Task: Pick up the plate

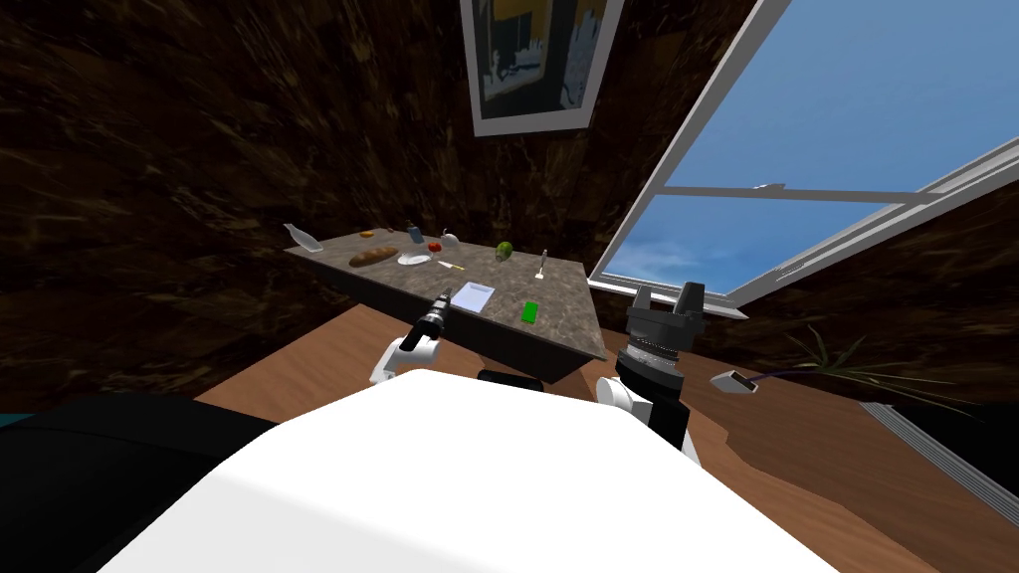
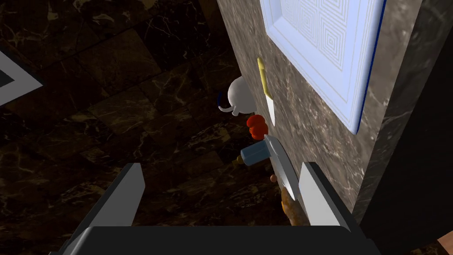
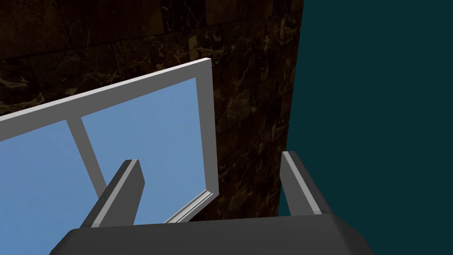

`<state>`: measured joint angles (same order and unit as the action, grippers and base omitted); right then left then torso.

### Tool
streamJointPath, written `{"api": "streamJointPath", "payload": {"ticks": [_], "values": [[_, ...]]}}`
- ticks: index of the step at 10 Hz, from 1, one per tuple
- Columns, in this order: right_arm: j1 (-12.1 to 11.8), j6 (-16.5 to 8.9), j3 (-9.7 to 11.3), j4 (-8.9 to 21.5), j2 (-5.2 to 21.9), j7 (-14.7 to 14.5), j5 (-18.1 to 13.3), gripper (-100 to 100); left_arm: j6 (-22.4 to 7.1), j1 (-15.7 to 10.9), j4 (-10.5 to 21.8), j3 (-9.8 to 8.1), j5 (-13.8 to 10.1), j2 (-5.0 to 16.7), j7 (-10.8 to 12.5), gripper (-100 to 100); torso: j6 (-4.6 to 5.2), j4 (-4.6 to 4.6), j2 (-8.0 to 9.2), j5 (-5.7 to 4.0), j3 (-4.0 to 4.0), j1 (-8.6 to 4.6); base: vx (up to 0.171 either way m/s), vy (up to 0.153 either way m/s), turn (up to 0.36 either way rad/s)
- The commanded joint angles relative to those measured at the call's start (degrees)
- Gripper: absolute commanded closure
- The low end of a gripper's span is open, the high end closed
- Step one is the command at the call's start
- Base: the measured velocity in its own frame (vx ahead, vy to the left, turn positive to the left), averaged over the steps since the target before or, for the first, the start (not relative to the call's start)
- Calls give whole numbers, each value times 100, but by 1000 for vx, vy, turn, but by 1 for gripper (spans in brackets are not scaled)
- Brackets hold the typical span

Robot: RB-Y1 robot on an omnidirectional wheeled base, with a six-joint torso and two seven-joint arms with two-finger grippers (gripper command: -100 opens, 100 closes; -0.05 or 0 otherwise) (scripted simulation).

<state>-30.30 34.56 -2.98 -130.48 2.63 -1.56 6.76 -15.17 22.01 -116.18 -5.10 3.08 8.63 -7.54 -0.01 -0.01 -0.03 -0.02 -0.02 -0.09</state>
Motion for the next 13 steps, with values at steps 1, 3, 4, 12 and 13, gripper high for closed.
{"api": "streamJointPath", "payload": {"ticks": [1, 3, 4, 12, 13], "values": [[0, 0, 0, 0, 0, 0, 0, 0, -286, -46, 91, -11, -15, -5, 12, -100, 0, 0, 0, 0, 0, 0, 7, -23, -36], [0, 0, 0, 0, 0, 0, 0, 0, -490, -76, 150, -17, -22, -23, 19, -100, -1, 0, 1, 0, 1, 2, 7, -15, -15], [0, 0, 0, 0, 0, 0, 0, 0, -657, -106, 208, -24, -29, -57, 26, -100, 0, 0, 1, 1, 1, 4, 7, -18, -33], [0, 0, 0, 0, 0, 0, 0, 0, -1532, -263, 513, -56, -67, -904, 61, -100, -1, 0, 1, 0, 1, 3, 7, -17, -27], [0, 0, 0, 0, 0, 0, 0, 0, -1471, -251, 532, -55, -71, -837, 61, -100, -1, 1, 2, 0, 1, 5, 0, 0, 0]]}}
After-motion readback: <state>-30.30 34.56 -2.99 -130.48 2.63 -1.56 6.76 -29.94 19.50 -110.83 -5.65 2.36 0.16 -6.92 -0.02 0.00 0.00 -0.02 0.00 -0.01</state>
